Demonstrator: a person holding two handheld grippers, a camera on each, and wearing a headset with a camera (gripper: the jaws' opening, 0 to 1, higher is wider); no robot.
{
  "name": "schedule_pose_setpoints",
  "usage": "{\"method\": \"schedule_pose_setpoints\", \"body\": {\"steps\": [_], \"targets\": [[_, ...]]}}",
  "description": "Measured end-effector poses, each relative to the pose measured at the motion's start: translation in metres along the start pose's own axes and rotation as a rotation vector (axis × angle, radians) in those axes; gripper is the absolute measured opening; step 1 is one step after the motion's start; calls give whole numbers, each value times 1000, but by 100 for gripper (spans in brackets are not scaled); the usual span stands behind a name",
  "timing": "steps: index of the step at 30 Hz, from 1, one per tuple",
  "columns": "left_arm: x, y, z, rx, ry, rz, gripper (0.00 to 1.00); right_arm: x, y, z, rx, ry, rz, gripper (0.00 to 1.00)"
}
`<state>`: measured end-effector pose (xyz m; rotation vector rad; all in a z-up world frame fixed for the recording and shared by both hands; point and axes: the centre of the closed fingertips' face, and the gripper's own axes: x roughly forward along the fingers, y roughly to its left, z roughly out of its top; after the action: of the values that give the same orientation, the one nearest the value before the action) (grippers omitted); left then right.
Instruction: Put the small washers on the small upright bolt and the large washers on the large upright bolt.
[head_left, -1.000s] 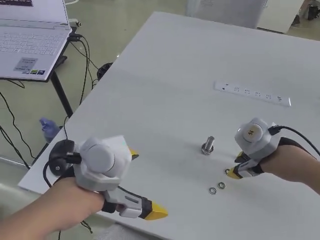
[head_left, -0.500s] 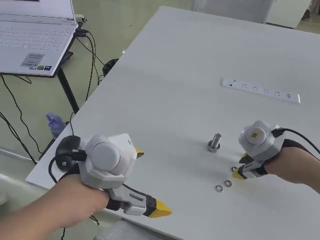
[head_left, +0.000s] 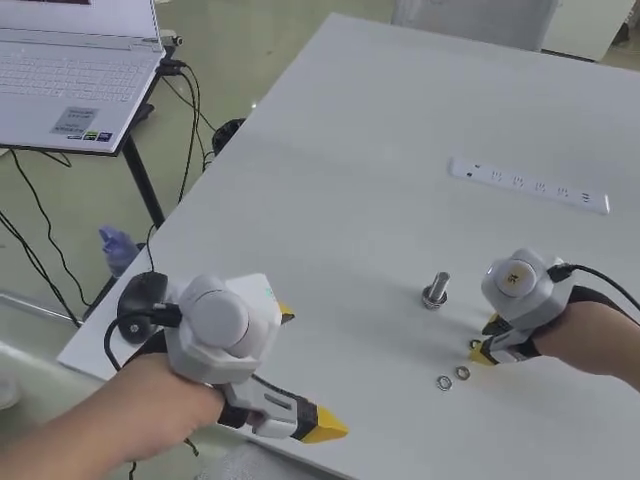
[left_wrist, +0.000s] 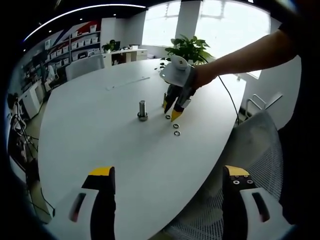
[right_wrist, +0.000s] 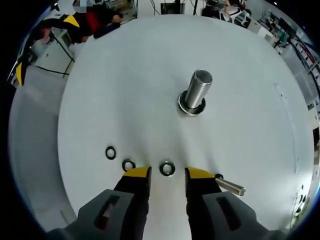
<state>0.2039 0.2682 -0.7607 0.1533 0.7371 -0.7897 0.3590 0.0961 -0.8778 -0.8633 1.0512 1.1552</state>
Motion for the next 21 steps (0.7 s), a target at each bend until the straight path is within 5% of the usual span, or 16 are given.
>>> {"method": "schedule_pose_setpoints", "body": {"steps": [11, 21], "targets": [[-1, -1, -1, 12, 8, -5, 87, 0, 4, 0, 0, 16, -5, 17], [-3, -7, -11, -1, 17, -6, 86, 2, 5, 2, -12, 92, -19, 14]]}}
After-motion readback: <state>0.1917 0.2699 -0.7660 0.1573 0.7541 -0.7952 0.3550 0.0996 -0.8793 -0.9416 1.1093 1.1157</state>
